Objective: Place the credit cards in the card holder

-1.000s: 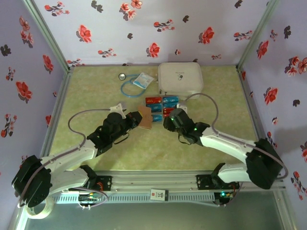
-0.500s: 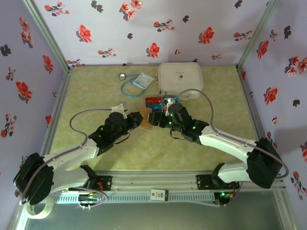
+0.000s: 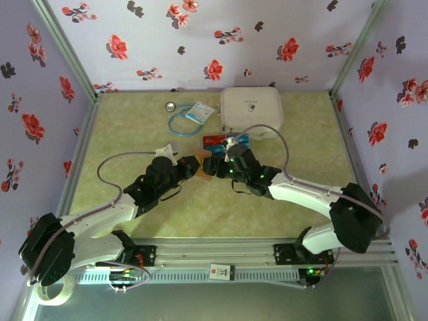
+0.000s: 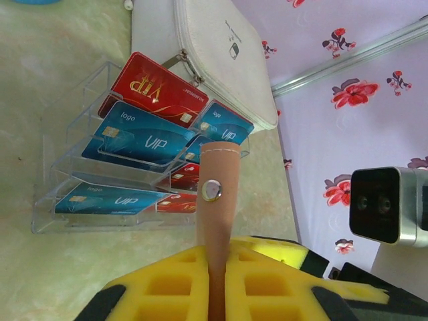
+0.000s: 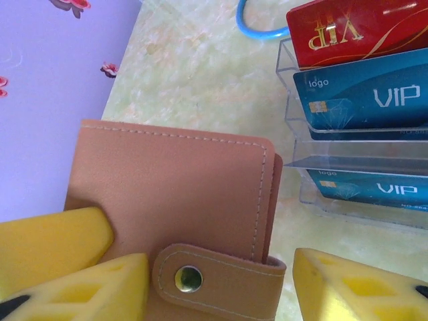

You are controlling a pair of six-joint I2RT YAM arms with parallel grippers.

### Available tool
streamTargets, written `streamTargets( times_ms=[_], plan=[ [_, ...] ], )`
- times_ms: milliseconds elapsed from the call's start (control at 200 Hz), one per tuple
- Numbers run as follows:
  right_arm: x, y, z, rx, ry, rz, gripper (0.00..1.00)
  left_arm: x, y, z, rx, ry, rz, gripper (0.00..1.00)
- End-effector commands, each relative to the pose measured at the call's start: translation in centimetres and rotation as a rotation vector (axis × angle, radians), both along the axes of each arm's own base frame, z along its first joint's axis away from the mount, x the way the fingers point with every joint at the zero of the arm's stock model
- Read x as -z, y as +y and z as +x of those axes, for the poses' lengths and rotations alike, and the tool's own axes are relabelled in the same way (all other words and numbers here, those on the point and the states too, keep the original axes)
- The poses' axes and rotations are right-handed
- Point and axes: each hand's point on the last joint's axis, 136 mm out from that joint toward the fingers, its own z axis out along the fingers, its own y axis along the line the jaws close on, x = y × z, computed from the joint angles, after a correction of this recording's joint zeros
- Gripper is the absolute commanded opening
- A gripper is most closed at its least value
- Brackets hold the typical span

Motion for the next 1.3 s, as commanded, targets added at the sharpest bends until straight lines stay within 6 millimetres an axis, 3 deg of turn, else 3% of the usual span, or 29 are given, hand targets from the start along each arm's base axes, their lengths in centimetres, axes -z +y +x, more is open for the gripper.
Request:
streamTargets(
  times_ms=[0,315,435,525,655,765,900,1070,1295],
  plan=[
    [0.0,-0.4,1.3,0.065,-0.024,-0.025,0.56,-3.0,-0.9,0.1,0.013,-0.052,-0.078,0.00],
    [3.3,-5.0,1.2,0.188,0.002,-0.231,0.46,-3.1,-0.7,0.0,0.014,-0.056,-0.079,0.00],
    [4.5,-7.9,0.7,0.245,0.033,-0.308,0.44,-3.1,-0.7,0.0,0.013,-0.057,-0.078,0.00],
    [4.2,-9.6,0.1,0.265,0.037,-0.315,0.44,-2.9,-0.7,0.0,0.013,-0.054,-0.075,0.00],
    [1.2,-10.7,-1.3,0.261,-0.008,-0.231,0.47,-2.6,-0.6,-0.1,0.016,-0.056,-0.063,0.00],
    [-1.7,-10.1,-2.2,0.221,-0.042,-0.092,0.53,-2.2,-0.6,-0.1,0.018,-0.055,-0.055,0.00],
    [-4.1,-7.3,-2.7,0.129,-0.045,0.080,0.63,-1.9,-0.9,-0.1,0.027,-0.054,-0.062,0.00],
    [-3.4,-4.8,-1.6,0.098,-0.005,0.135,0.64,-2.3,-1.1,-0.2,0.038,-0.061,-0.073,0.00],
    [-1.9,-3.8,-0.4,0.112,0.007,0.132,0.55,-2.5,-1.1,-0.3,0.045,-0.064,-0.082,0.00]
  ],
)
